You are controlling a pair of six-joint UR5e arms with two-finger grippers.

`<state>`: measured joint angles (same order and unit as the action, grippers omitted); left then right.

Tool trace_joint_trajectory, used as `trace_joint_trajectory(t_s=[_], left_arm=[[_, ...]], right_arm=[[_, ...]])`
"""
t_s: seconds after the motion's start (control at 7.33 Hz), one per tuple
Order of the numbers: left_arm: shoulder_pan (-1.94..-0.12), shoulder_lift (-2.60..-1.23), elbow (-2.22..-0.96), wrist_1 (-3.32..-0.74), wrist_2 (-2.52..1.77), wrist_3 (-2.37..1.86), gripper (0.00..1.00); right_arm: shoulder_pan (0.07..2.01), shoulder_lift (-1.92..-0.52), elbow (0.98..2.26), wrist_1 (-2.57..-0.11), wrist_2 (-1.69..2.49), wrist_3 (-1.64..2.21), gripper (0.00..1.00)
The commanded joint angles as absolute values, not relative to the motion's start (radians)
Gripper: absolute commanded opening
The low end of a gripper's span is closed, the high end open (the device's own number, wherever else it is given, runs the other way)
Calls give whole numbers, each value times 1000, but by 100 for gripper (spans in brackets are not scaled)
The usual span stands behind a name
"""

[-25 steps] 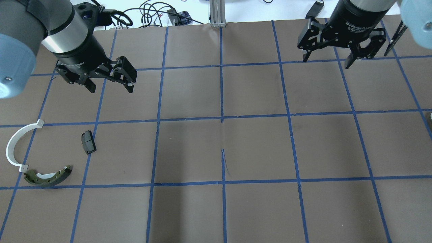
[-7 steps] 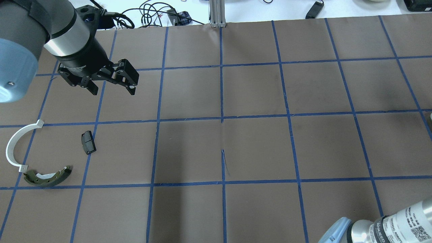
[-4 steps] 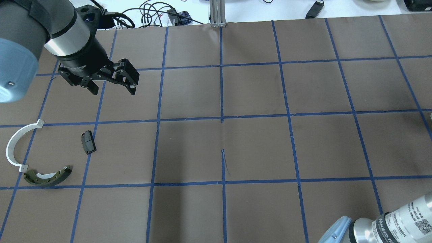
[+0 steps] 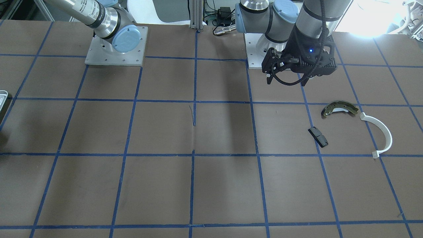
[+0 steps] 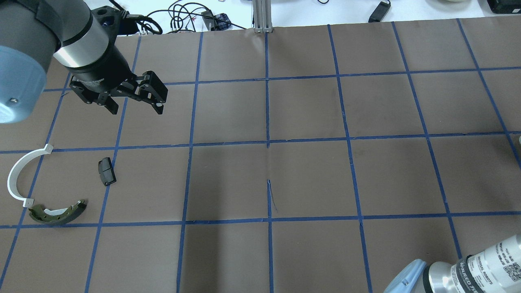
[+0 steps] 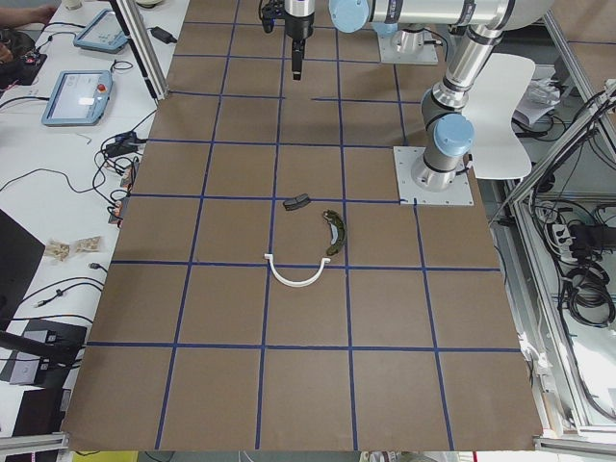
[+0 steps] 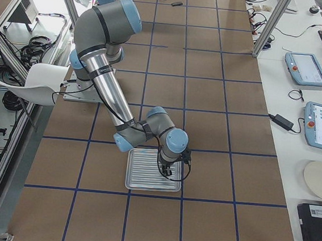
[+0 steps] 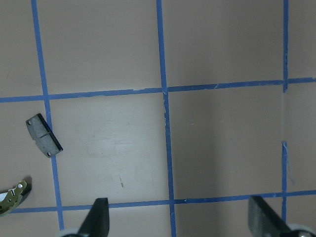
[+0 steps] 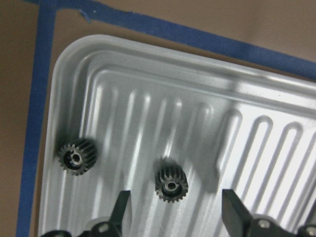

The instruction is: Place bearing gear from tray to pile

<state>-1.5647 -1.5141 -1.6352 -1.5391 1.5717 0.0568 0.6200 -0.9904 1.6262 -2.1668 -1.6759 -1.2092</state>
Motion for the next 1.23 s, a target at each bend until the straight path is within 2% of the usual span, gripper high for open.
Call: trace_joint_trajectory(t_s=[0.0,0.27,0.55,0.68,1.09], left_arm=[[-1565,-1514,-1635,-1539,1571,57,100],[-1565,-1514,-1635,-1539,1571,57,100],[-1565,-1514,-1635,-1539,1572,57,100],[-1565,-1514,-1635,-1539,1572,57,100],[-1565,-1514,-1637,-1540,1572,57,100]], right_arm=[[620,-988,1631,-2168,-1672,-1210,27],[618,-997,1632,-2163,-1678,-1194,6],[626,-1049,1625,-2145,-1684,-1181,5],[638,-1122,1635,-2097,-1671,-1172,7],[844,-1329,1646,-1724,-1666,-893,9]])
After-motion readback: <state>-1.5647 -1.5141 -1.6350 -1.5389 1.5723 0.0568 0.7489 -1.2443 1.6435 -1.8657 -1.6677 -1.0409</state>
